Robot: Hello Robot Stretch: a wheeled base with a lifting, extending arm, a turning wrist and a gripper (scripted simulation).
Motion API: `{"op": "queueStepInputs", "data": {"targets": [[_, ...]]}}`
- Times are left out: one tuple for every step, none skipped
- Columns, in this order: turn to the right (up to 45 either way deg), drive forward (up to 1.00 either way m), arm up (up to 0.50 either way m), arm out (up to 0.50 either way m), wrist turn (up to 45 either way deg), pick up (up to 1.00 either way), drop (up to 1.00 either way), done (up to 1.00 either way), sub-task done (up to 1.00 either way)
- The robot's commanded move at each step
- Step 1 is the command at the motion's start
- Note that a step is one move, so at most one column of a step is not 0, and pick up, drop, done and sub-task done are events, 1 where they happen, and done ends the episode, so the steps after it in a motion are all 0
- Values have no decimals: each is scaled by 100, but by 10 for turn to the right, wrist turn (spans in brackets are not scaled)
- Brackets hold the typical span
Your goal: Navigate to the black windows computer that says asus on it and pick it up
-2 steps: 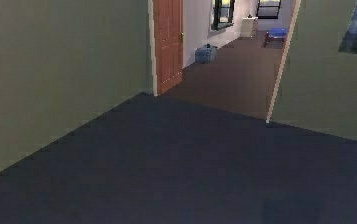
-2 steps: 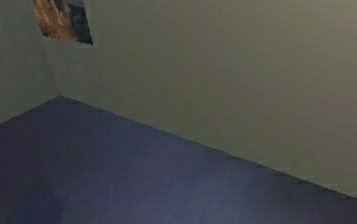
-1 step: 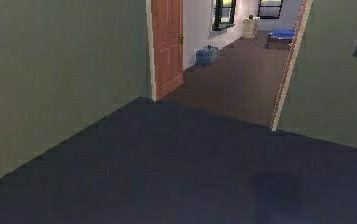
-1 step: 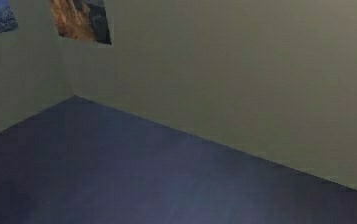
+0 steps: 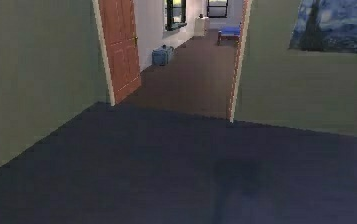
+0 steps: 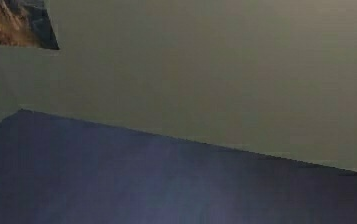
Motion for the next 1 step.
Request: {"op": "queueStepInputs", "data": {"targets": [[0,100,0,0,0,0,0,0,0]]}}
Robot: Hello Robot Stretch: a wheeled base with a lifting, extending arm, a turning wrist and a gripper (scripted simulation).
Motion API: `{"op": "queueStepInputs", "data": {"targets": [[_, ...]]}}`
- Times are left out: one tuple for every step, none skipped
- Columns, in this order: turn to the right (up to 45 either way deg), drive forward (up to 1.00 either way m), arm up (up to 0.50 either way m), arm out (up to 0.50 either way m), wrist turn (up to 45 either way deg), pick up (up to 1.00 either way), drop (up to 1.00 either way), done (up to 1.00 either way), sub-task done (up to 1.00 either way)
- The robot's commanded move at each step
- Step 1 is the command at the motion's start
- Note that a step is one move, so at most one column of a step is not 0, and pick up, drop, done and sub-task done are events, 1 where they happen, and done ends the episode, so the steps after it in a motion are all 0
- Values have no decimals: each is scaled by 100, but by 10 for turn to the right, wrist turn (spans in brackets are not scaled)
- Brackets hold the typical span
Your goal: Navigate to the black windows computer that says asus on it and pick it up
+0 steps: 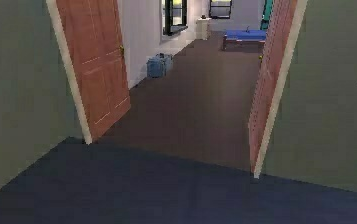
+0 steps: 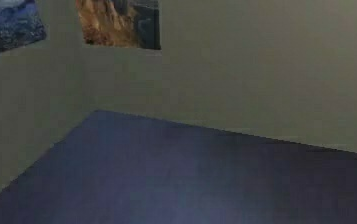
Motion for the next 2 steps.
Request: {"op": "queueStepInputs", "data": {"targets": [[0,100,0,0,0,0,0,0,0],[0,40,0,0,0,0,0,0,0]]}}
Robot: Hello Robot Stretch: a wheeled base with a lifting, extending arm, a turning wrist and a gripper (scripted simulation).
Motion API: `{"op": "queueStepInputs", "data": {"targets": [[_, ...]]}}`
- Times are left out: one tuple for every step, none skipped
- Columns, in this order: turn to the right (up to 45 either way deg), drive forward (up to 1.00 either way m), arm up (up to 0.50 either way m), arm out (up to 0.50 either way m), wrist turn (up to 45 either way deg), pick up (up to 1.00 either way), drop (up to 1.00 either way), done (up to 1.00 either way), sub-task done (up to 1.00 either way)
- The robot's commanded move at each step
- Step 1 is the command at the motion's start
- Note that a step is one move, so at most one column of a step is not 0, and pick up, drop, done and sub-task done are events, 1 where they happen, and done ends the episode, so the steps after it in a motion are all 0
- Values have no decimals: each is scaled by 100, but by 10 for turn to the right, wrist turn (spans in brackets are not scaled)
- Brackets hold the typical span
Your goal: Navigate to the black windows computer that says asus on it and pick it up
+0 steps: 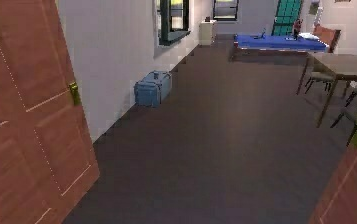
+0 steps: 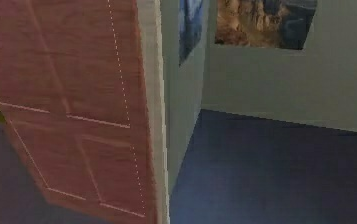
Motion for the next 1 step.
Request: {"op": "queueStepInputs", "data": {"targets": [[150,0,0,0,0,0,0,0,0]]}}
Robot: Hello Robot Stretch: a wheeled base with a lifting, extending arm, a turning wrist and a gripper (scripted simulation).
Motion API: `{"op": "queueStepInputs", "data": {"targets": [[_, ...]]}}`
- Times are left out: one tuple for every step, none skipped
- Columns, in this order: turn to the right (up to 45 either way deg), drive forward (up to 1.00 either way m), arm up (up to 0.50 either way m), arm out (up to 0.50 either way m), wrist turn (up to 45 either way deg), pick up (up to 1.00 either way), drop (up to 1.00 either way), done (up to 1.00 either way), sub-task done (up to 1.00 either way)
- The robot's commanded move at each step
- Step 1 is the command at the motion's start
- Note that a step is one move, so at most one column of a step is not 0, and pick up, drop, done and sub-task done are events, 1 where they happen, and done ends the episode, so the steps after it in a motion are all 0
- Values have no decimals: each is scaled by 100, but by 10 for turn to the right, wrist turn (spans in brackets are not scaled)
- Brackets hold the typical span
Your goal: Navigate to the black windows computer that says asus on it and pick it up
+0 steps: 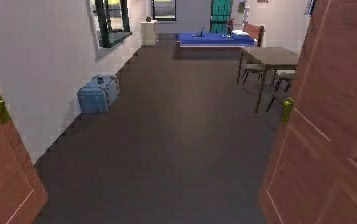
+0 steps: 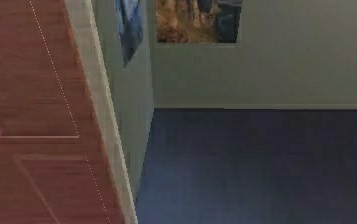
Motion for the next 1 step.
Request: {"op": "queueStepInputs", "data": {"targets": [[0,100,0,0,0,0,0,0,0]]}}
